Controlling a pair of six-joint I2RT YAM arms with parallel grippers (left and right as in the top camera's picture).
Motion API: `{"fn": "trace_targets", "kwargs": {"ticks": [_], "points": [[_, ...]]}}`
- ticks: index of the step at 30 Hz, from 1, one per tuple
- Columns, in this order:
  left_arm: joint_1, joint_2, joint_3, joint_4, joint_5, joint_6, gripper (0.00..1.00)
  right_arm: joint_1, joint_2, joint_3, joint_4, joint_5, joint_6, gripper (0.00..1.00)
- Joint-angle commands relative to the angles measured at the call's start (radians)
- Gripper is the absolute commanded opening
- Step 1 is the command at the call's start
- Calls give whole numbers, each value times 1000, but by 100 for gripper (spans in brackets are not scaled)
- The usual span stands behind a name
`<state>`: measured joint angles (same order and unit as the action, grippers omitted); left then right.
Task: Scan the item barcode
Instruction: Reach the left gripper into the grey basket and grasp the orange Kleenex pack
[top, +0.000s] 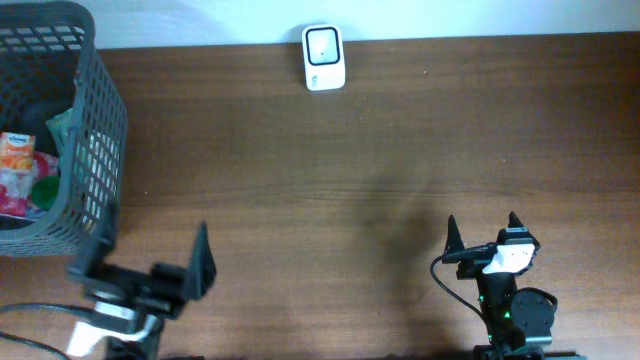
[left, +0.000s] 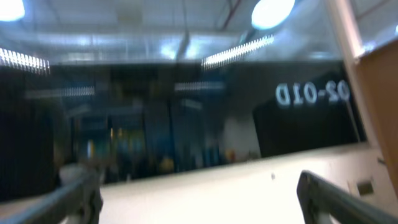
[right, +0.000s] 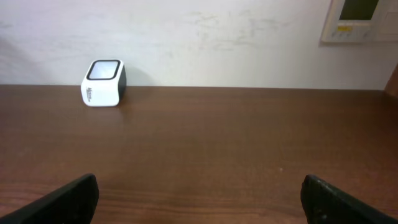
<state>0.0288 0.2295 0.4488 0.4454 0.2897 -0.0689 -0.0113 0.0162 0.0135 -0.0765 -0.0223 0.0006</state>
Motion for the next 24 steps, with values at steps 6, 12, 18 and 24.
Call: {"fn": "trace_targets", "kwargs": {"ticks": [6,12,18,24], "points": [[8,867,1002,-1028,182,55,99,-1,-4,-8,-3,9,3,99],[125,1498,1894,-1517,-223,-5,99,-1,-4,-8,-3,9,3,99],[293,1756,2103,-1513,-424,-27,99,-1,-4,-8,-3,9,3,99],[404,1856,2056,-1493,-728,-4,100,-1,-4,-8,-3,9,3,98]]}}
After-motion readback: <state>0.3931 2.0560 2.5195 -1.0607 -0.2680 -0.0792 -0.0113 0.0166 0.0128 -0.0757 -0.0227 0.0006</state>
